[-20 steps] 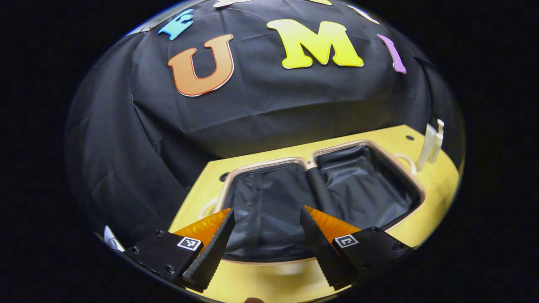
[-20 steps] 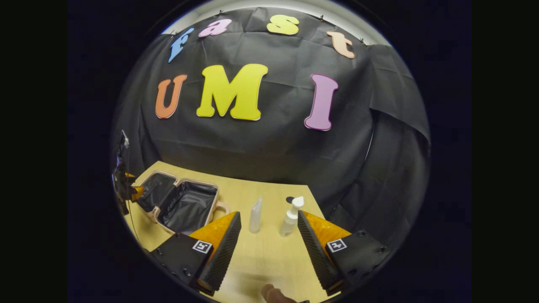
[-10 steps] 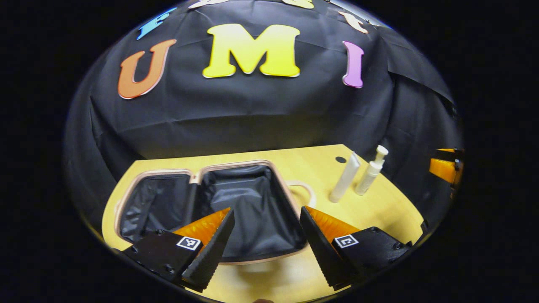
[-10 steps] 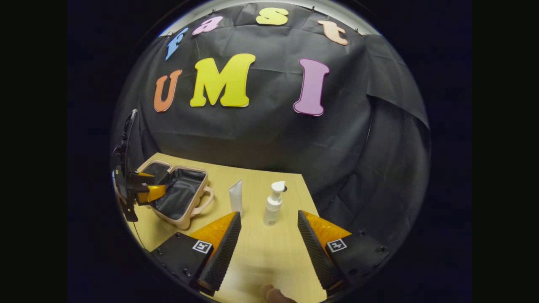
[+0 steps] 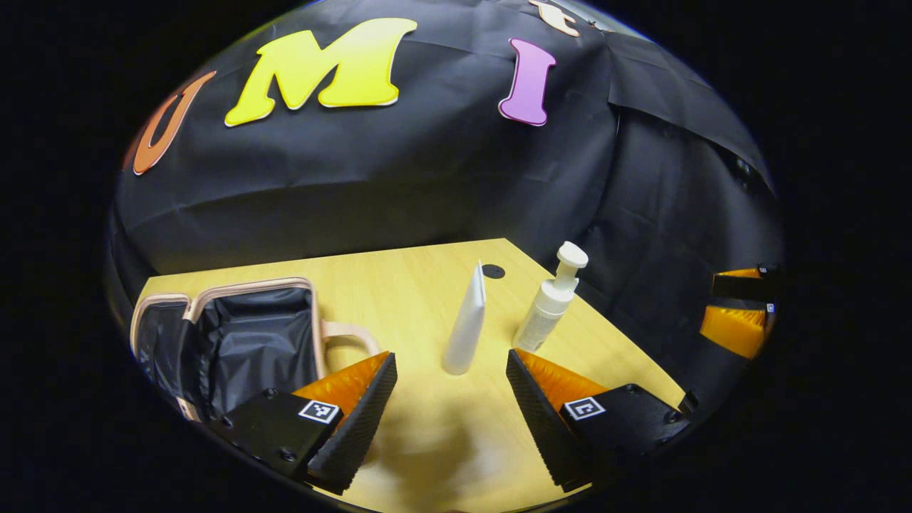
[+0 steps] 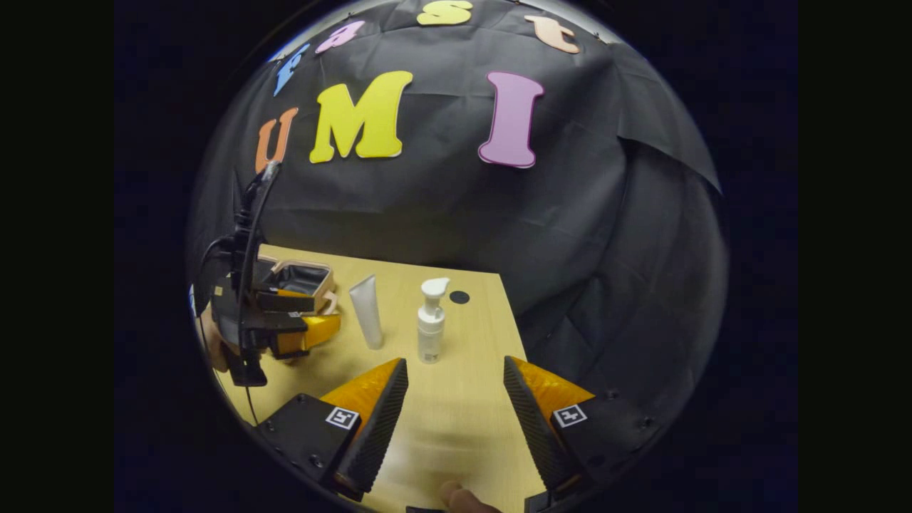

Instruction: First open the suitcase, pack the skin care products into it, and then close the suitcase.

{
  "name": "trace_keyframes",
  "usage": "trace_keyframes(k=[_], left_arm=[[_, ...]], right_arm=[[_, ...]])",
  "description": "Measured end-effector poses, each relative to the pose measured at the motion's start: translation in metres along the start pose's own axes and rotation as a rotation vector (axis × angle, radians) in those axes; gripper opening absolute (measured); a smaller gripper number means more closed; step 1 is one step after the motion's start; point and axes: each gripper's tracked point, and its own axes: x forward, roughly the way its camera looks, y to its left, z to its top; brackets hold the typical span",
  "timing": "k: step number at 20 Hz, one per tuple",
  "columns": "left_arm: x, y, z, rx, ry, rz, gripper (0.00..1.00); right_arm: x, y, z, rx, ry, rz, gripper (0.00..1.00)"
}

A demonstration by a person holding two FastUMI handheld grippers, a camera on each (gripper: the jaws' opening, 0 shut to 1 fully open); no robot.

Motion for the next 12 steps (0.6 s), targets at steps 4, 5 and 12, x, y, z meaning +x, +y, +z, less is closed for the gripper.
trace_keyframes(k=[4, 5, 12], left_arm=[[0.050, -0.012, -0.009, -0.017, 0.029, 0.012, 0.90], [0.062, -0.011, -0.010, -0.016, 0.033, 0.020, 0.88], [0.104, -0.002, -0.017, 0.009, 0.037, 0.074, 0.67]], right_arm=[[0.013, -0.020, -0.020, -0.016, 0.045, 0.002, 0.80], [0.016, -0.022, -0.025, -0.023, 0.054, 0.002, 0.80], [0.033, -0.028, -0.047, -0.023, 0.109, 0.039, 0.80]])
